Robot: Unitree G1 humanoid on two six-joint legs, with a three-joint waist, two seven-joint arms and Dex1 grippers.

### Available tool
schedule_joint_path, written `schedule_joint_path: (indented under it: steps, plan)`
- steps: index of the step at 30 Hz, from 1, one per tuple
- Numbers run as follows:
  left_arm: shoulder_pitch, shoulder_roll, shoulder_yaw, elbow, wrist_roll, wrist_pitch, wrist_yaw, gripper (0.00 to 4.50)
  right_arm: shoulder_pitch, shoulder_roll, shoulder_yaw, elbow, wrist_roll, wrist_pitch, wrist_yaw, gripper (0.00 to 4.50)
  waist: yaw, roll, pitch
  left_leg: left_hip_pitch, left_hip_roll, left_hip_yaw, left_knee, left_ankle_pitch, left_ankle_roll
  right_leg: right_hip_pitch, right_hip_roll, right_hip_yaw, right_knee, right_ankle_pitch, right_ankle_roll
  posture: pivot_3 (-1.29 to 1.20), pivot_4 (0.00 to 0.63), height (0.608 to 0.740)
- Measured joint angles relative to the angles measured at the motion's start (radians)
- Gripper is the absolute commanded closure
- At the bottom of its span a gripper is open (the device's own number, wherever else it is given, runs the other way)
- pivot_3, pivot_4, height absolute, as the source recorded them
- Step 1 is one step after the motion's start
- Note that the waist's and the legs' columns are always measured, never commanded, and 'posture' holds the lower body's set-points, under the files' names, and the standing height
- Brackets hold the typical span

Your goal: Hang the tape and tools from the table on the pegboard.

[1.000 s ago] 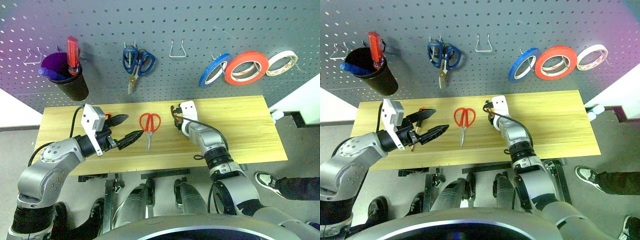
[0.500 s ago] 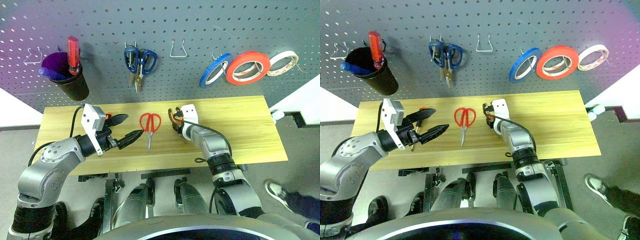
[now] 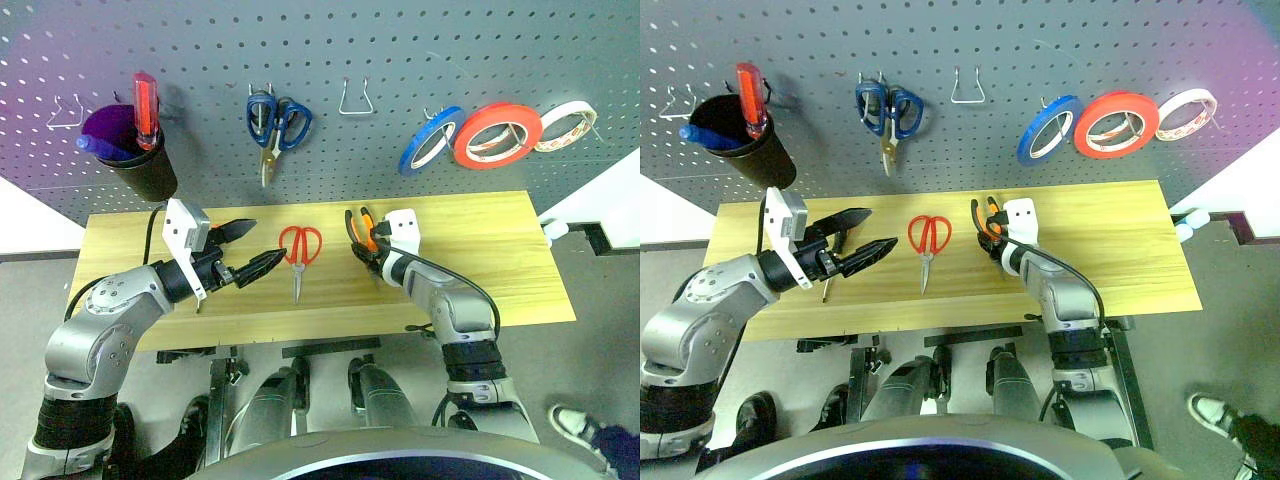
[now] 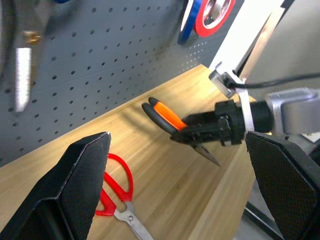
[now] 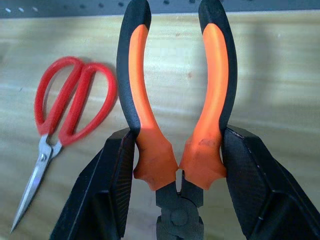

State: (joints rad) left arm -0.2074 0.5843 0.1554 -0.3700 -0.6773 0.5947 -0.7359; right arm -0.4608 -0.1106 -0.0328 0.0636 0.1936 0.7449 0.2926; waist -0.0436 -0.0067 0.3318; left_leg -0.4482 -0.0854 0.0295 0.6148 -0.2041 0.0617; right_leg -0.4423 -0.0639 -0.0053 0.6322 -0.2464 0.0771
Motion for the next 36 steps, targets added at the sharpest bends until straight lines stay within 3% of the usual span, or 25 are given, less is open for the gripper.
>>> schedule_joint_path:
  steps: [14, 28, 36]
  plan:
    - [-0.07, -0.036, -0.026, 0.097, 0.05, -0.08, -0.029, 0.0, 0.088, 0.004, -0.081, -0.182, 0.167, -0.115, 0.084, 2.21, 0.0, -0.003, -0.005, 0.0, -0.001, 0.0, 0.001, 0.002, -0.004, 0.0, 0.0, -0.001, 0.002, 0.0, 0.0, -0.09, 0.228, 0.739]
    - [-0.161, -0.077, -0.064, 0.205, 0.094, -0.146, -0.07, 0.0, 0.097, -0.016, -0.088, -0.258, 0.264, -0.202, 0.15, 2.21, -0.004, -0.007, -0.043, 0.001, -0.001, 0.0, 0.013, 0.003, -0.004, 0.001, 0.001, -0.001, 0.015, 0.001, 0.0, -0.14, 0.179, 0.739]
    - [-0.162, -0.099, -0.072, 0.219, 0.104, -0.154, -0.084, 0.0, -0.008, -0.029, -0.096, -0.253, 0.274, -0.23, 0.146, 2.21, -0.008, -0.008, -0.067, 0.003, 0.0, 0.0, 0.016, 0.003, -0.005, 0.002, 0.001, -0.001, 0.018, 0.003, -0.001, -0.13, 0.157, 0.739]
